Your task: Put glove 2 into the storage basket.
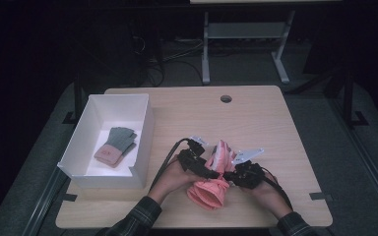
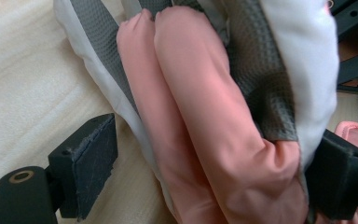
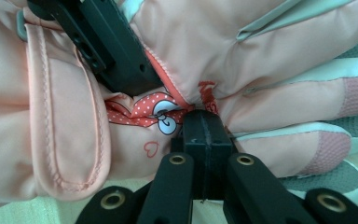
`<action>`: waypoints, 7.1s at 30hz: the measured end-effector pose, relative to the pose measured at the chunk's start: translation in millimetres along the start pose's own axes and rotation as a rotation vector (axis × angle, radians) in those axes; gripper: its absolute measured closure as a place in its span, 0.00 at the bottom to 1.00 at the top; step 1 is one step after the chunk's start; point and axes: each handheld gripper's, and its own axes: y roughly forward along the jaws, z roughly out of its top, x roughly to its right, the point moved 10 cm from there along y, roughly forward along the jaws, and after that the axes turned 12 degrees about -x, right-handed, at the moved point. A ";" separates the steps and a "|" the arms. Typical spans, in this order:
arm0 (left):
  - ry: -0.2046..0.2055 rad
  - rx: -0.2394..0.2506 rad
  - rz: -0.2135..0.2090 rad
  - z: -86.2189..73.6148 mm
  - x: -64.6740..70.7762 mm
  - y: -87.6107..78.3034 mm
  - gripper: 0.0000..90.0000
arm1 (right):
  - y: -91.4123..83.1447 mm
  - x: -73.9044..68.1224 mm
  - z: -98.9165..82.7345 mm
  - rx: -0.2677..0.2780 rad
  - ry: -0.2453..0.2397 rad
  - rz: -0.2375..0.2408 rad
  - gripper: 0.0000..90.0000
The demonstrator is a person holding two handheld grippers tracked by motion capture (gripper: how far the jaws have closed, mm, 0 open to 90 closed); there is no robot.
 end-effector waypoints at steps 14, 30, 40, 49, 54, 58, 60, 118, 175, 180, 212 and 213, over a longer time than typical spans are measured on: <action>-0.018 -0.008 -0.116 -1.2 8.5 8.3 0.24 | 1.2 -0.7 -0.2 0.002 -0.006 -0.001 1.00; -0.042 0.008 -0.220 -2.5 6.5 0.7 0.65 | -8.1 1.0 -1.1 0.044 -0.022 0.000 1.00; -0.048 0.052 -0.249 2.5 12.7 -9.6 0.65 | -47.0 8.4 -12.7 0.161 0.024 0.027 0.90; -0.053 0.068 -0.202 6.0 13.8 -31.0 0.65 | -64.3 28.6 -35.9 0.190 0.121 -0.037 0.45; -0.068 0.068 -0.181 6.7 12.9 -42.0 0.65 | -60.8 41.9 -48.7 0.159 0.170 -0.080 0.26; -0.086 0.084 -0.178 11.2 12.5 -61.4 0.65 | -54.6 51.2 -55.1 0.138 0.212 -0.103 0.15; -0.084 0.099 -0.160 14.3 13.1 -71.2 0.65 | -51.7 55.6 -57.7 0.123 0.225 -0.119 0.11; -0.334 0.256 0.204 -75.6 -110.9 -302.8 0.64 | -35.2 61.9 -58.8 0.110 0.234 -0.171 0.08; -0.308 0.249 0.300 -83.2 -131.7 -271.3 0.15 | -35.0 62.3 -57.9 0.117 0.232 -0.162 0.08; -0.230 0.260 0.308 -65.5 -106.0 -278.4 0.15 | -34.8 61.6 -58.0 0.113 0.231 -0.163 0.08; 0.120 0.107 0.269 12.6 20.1 -136.0 0.16 | -35.6 58.0 -54.9 0.127 0.200 -0.165 0.08; 0.128 0.101 0.275 11.9 19.8 -131.2 0.16 | -35.5 58.0 -54.7 0.128 0.199 -0.164 0.08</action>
